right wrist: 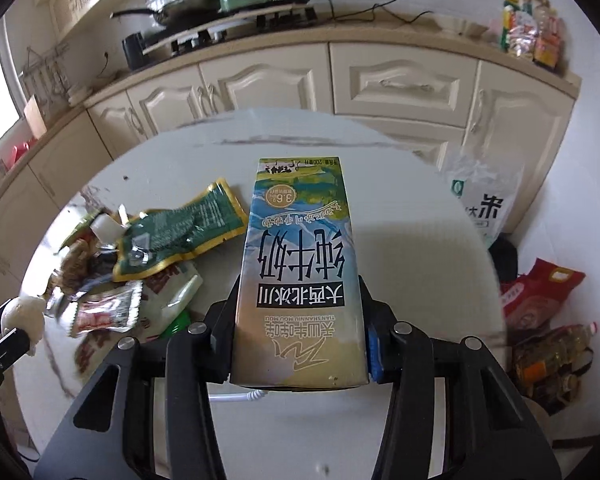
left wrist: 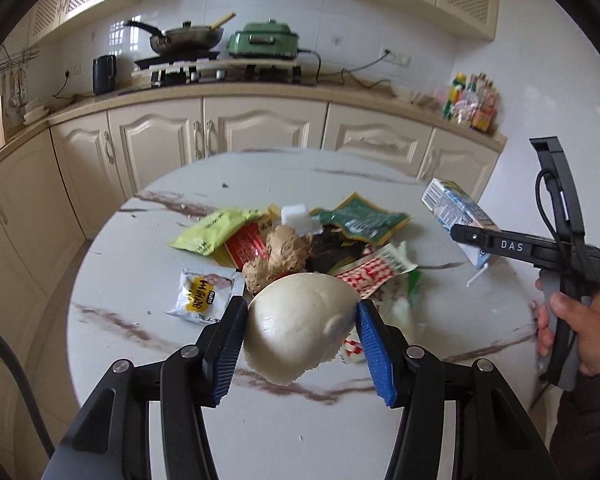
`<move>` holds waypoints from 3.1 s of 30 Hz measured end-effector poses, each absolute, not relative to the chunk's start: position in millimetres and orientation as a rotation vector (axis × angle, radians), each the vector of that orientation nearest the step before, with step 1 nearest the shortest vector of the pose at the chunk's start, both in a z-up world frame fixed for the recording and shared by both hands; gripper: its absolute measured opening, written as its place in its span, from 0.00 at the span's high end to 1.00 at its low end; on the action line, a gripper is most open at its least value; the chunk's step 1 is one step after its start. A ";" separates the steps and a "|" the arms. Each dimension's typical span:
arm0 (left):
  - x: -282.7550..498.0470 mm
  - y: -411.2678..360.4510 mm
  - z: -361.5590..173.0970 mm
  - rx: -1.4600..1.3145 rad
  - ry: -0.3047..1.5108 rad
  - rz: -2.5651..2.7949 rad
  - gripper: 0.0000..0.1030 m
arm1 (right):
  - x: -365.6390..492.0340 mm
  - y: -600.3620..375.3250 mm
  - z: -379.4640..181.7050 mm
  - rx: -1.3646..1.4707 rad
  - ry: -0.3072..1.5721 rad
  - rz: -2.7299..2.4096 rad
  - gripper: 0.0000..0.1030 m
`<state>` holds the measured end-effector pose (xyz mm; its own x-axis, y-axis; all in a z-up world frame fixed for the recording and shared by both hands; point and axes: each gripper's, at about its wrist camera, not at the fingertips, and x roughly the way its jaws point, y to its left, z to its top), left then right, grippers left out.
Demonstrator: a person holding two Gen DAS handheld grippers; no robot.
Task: Collect trash
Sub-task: 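Carry carton and bun over the blue bin and open both grippers, then move both tools back toward the table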
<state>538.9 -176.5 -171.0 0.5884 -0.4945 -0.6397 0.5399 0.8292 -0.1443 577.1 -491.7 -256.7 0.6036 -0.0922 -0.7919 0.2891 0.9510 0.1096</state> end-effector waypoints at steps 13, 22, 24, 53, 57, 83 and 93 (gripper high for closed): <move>451.2 -47.9 -125.7 -0.023 0.621 -0.472 0.50 | 548.9 -344.0 -163.9 0.104 0.779 0.008 0.55; 408.7 82.3 -144.2 -0.089 0.673 -0.264 0.50 | 571.9 -156.6 -194.8 0.031 0.838 0.323 0.55; 407.5 106.7 -160.1 -0.108 0.715 -0.221 0.50 | 580.1 -119.5 -215.8 0.018 0.878 0.383 0.52; 545.5 223.9 -356.9 -0.270 1.183 -0.102 0.49 | 716.7 68.9 -489.8 -0.110 1.238 0.506 0.25; 558.6 229.0 -373.2 -0.283 1.222 -0.070 0.47 | 722.1 59.7 -487.0 -0.106 1.222 0.426 0.16; 442.3 196.6 -99.9 -0.184 0.650 0.245 0.13 | 615.6 6.2 -268.1 -0.004 0.841 0.467 0.05; 365.5 86.4 1.3 -0.067 0.364 0.225 0.02 | 488.1 -83.3 -133.2 0.037 0.561 0.392 0.00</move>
<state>365.5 86.4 1.3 0.9100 0.2055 -0.3601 -0.2297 0.9729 -0.0252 488.1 -83.3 -133.2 0.7747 0.3720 -0.5114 -0.3519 0.9255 0.1401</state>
